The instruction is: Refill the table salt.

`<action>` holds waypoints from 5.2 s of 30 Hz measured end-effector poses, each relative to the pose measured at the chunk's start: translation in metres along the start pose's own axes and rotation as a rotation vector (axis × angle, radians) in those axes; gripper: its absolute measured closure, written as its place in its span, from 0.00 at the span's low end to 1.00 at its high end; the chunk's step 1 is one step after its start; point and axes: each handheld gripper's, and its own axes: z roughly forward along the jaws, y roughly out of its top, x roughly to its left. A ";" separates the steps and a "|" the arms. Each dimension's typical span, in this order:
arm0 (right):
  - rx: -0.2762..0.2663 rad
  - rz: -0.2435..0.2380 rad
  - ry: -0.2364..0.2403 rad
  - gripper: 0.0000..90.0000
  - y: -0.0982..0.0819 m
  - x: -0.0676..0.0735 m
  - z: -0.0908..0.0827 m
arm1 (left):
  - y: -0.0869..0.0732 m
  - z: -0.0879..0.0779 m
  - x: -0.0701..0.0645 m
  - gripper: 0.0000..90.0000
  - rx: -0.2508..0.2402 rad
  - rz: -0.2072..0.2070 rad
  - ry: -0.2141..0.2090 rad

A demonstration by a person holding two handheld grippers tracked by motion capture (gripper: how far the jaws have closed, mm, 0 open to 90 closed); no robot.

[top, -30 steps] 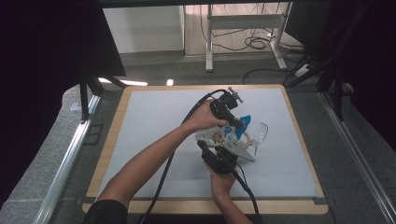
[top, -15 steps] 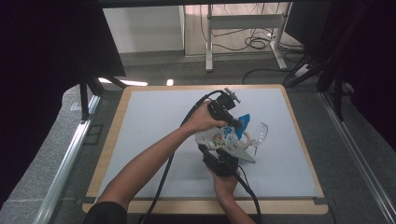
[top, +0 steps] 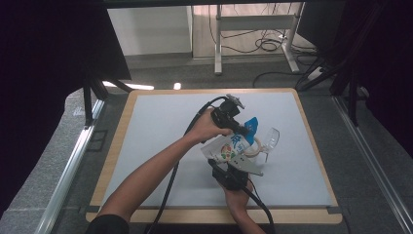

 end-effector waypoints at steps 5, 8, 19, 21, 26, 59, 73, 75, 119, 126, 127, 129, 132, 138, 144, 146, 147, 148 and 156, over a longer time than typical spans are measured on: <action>0.037 -0.046 -0.022 0.64 -0.004 0.000 0.000 | -0.007 -0.003 0.000 0.99 -0.028 -0.011 -0.009; 0.074 -0.063 -0.036 0.63 -0.006 0.000 0.001 | -0.010 -0.005 -0.001 0.99 -0.033 -0.008 -0.009; 0.146 -0.082 -0.063 0.59 -0.012 -0.007 0.001 | -0.019 -0.010 0.000 0.99 -0.070 -0.024 -0.013; 0.156 -0.085 -0.064 0.59 -0.013 -0.008 0.001 | -0.020 -0.010 0.001 0.99 -0.076 -0.028 -0.015; 0.187 -0.088 -0.063 0.56 -0.014 -0.012 0.000 | -0.022 -0.011 0.000 0.99 -0.091 -0.032 -0.014; 0.291 -0.101 -0.070 0.50 -0.020 -0.023 -0.003 | -0.039 -0.026 -0.006 1.00 -0.196 -0.062 -0.028; 0.245 -0.078 -0.061 0.49 -0.017 -0.031 -0.021 | -0.049 -0.036 -0.004 1.00 -0.237 -0.079 -0.008; 0.246 -0.074 -0.060 0.49 -0.018 -0.035 -0.025 | -0.051 -0.039 -0.003 1.00 -0.248 -0.083 -0.006; 0.207 -0.041 -0.060 0.48 -0.017 -0.048 -0.036 | -0.160 -0.122 0.060 1.00 -0.444 -0.303 0.229; 0.207 -0.042 -0.061 0.48 -0.017 -0.049 -0.036 | -0.180 -0.118 0.071 1.00 -0.457 -0.348 0.259; 0.207 -0.042 -0.061 0.48 -0.017 -0.049 -0.036 | -0.183 -0.118 0.072 0.99 -0.462 -0.355 0.259; 0.207 -0.043 -0.062 0.48 -0.017 -0.049 -0.036 | -0.188 -0.121 0.072 0.99 -0.483 -0.364 0.265; 0.207 -0.041 -0.064 0.48 -0.017 -0.050 -0.037 | -0.196 -0.125 0.070 0.99 -0.503 -0.365 0.278; 0.200 -0.041 -0.067 0.48 -0.015 -0.050 -0.038 | -0.212 -0.135 0.061 0.99 -0.518 -0.362 0.317; 0.197 -0.042 -0.068 0.48 -0.015 -0.050 -0.038 | -0.221 -0.139 0.054 0.98 -0.515 -0.339 0.344; 0.198 -0.041 -0.068 0.48 -0.015 -0.050 -0.038 | -0.223 -0.139 0.052 0.97 -0.512 -0.330 0.357; 0.199 -0.042 -0.067 0.48 -0.015 -0.050 -0.038 | -0.224 -0.140 0.051 0.97 -0.512 -0.328 0.363; 0.198 -0.043 -0.068 0.48 -0.015 -0.050 -0.038 | -0.224 -0.140 0.051 0.97 -0.512 -0.322 0.367; 0.195 -0.036 -0.072 0.48 -0.014 -0.052 -0.039 | -0.225 -0.141 0.047 0.94 -0.505 -0.300 0.383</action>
